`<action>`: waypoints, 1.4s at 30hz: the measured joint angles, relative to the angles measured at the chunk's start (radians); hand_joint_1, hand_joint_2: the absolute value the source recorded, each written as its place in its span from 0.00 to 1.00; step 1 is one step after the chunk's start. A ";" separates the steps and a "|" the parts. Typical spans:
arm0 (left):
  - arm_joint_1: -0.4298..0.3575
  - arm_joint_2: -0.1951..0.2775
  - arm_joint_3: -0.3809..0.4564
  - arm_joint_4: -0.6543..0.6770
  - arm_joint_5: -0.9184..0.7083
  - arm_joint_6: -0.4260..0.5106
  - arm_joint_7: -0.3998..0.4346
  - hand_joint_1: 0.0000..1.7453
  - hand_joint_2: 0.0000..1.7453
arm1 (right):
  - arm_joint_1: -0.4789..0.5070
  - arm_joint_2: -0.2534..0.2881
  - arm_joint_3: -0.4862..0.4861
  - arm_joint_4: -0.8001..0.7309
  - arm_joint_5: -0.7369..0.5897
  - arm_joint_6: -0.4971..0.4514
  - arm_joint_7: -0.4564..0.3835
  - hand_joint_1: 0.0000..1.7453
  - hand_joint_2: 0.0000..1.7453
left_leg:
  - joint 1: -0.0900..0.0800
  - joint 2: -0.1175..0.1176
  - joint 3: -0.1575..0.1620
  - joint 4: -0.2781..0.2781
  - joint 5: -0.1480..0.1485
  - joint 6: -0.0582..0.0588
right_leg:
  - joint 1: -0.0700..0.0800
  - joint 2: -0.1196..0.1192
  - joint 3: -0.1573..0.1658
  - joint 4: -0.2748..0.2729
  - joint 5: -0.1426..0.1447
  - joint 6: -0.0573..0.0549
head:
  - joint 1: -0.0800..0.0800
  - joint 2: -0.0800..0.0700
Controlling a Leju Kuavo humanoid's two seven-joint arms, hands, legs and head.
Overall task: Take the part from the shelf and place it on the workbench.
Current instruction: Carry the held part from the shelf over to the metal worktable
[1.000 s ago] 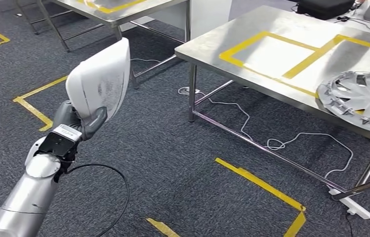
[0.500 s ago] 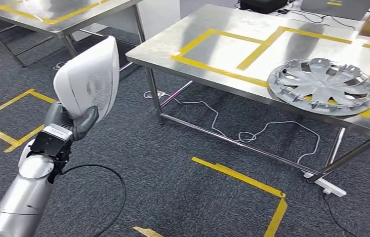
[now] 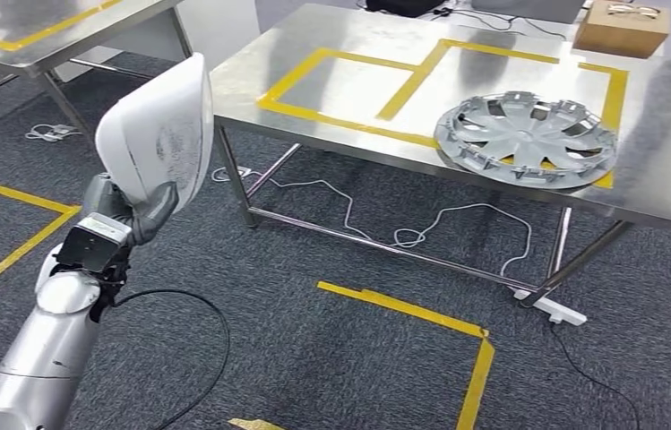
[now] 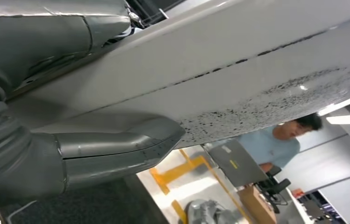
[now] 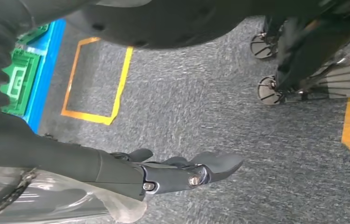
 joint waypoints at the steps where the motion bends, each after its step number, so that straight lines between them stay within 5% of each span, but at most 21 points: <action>1: -0.001 0.000 0.000 0.000 0.000 0.000 0.000 1.00 1.00 | -0.002 0.000 -0.001 0.000 0.000 0.000 0.000 0.00 1.00 | -0.003 0.008 0.002 0.001 -0.002 -0.005 | 0.003 -0.014 0.026 -0.046 0.012 -0.007 | -0.001 0.000; 2: -0.002 -0.001 0.000 0.000 0.000 0.000 0.000 1.00 1.00 | -0.003 0.000 -0.001 0.000 0.000 0.000 0.000 0.00 1.00 | -0.005 0.016 0.004 0.002 -0.004 -0.010 | 0.007 -0.020 0.037 -0.066 0.014 -0.014 | -0.003 0.000; 5: -0.004 -0.003 0.000 0.000 0.000 0.001 0.000 1.00 1.00 | -0.002 0.000 -0.004 0.000 0.000 -0.002 0.000 0.00 1.00 | -0.004 0.028 0.009 0.006 -0.013 -0.026 | 0.008 0.009 0.040 -0.070 0.017 -0.034 | -0.006 0.000; 7: -0.005 -0.002 0.000 0.000 -0.001 0.001 -0.001 1.00 1.00 | -0.002 0.000 -0.005 0.000 0.001 -0.006 0.000 0.00 1.00 | 0.000 -0.012 -0.012 0.064 -0.054 -0.036 | 0.002 0.028 0.045 -0.074 0.020 -0.044 | -0.010 0.000; 9: -0.002 -0.002 0.001 0.002 -0.001 0.003 -0.001 1.00 1.00 | -0.004 0.000 -0.006 0.000 0.001 -0.010 -0.004 0.00 1.00 | 0.002 -0.055 -0.070 0.192 -0.116 -0.040 | 0.002 0.045 0.046 -0.074 0.019 -0.050 | -0.015 0.000; 11: 0.006 -0.001 0.002 0.003 -0.001 0.005 -0.001 1.00 1.00 | -0.004 0.000 -0.006 0.000 0.004 -0.014 -0.014 0.00 1.00 | 0.001 -0.065 -0.118 0.283 -0.139 -0.039 | 0.004 0.062 0.047 -0.073 0.017 -0.053 | -0.016 0.000; 13: 0.009 -0.001 0.002 0.004 -0.001 0.005 -0.002 1.00 1.00 | -0.002 0.000 -0.006 0.000 0.008 -0.015 -0.023 0.00 1.00 | 0.001 -0.067 -0.102 0.230 -0.084 -0.032 | 0.007 0.076 0.050 -0.071 0.016 -0.054 | -0.016 0.000; 16: 0.005 -0.002 0.002 0.004 0.000 0.004 -0.002 1.00 1.00 | -0.001 0.001 -0.006 0.000 0.013 -0.011 -0.035 0.00 1.00 | -0.004 -0.075 -0.024 0.047 0.003 -0.016 | 0.011 0.088 0.052 -0.067 0.012 -0.048 | -0.015 0.000; 21: -0.003 -0.002 0.002 0.004 -0.001 0.003 -0.003 1.00 1.00 | 0.000 0.002 -0.006 0.000 0.013 -0.008 -0.038 0.00 1.00 | -0.005 -0.074 -0.007 -0.001 0.010 0.002 | 0.010 0.081 0.037 -0.053 -0.001 -0.023 | -0.013 0.000; 25: -0.006 -0.002 0.002 0.004 -0.002 0.002 -0.003 1.00 1.00 | -0.001 0.002 -0.006 0.000 0.013 -0.007 -0.039 0.00 1.00 | -0.002 -0.063 -0.006 -0.007 0.014 0.012 | 0.000 0.054 -0.071 0.166 -0.105 -0.004 | -0.006 0.000; 27: -0.005 -0.002 0.002 0.004 -0.005 0.001 -0.003 1.00 1.00 | 0.000 0.002 -0.007 0.000 0.014 -0.006 -0.040 0.00 1.00 | -0.001 -0.060 -0.006 -0.007 0.013 0.012 | -0.006 0.050 -0.093 0.208 -0.101 0.004 | -0.006 0.000; 30: -0.006 -0.002 0.002 0.004 -0.008 0.003 -0.003 1.00 1.00 | 0.000 0.002 -0.009 0.000 0.015 -0.005 -0.040 0.00 1.00 | -0.001 -0.059 -0.004 -0.003 0.009 0.003 | -0.013 0.040 -0.004 0.030 -0.010 0.008 | -0.006 0.000; 32: -0.007 -0.001 0.002 0.004 -0.012 0.006 -0.004 1.00 1.00 | -0.002 0.002 -0.011 0.000 0.016 -0.004 -0.043 0.00 1.00 | -0.004 -0.059 -0.007 0.003 0.006 -0.008 | -0.012 0.035 0.042 -0.053 0.008 0.001 | -0.007 0.000; 35: -0.008 0.000 0.001 0.004 -0.024 0.014 -0.004 1.00 1.00 | -0.002 0.002 -0.014 0.000 0.018 -0.002 -0.047 0.00 1.00 | -0.002 -0.058 -0.008 0.007 0.004 -0.023 | -0.009 0.039 0.048 -0.063 0.006 -0.018 | -0.009 0.000; 37: -0.010 0.000 0.001 0.004 -0.031 0.020 -0.004 1.00 1.00 | -0.002 0.002 -0.016 0.000 0.019 0.000 -0.050 0.00 1.00 | 0.001 -0.060 -0.023 0.046 -0.025 -0.033 | -0.011 0.041 0.051 -0.066 0.008 -0.031 | -0.011 0.000; 40: -0.008 0.004 0.001 0.004 -0.036 0.027 -0.004 1.00 1.00 | -0.003 0.002 -0.020 0.000 0.019 0.002 -0.052 0.00 1.00 | 0.002 -0.064 -0.105 0.230 -0.115 -0.039 | -0.010 0.043 0.052 -0.066 0.008 -0.043 | -0.013 0.000; 42: -0.005 0.006 0.001 0.004 -0.040 0.033 -0.004 1.00 1.00 | -0.003 0.002 -0.021 0.000 0.020 0.002 -0.052 0.00 1.00 | 0.002 -0.065 -0.139 0.301 -0.126 -0.039 | -0.009 0.045 0.053 -0.066 0.007 -0.044 | -0.013 0.000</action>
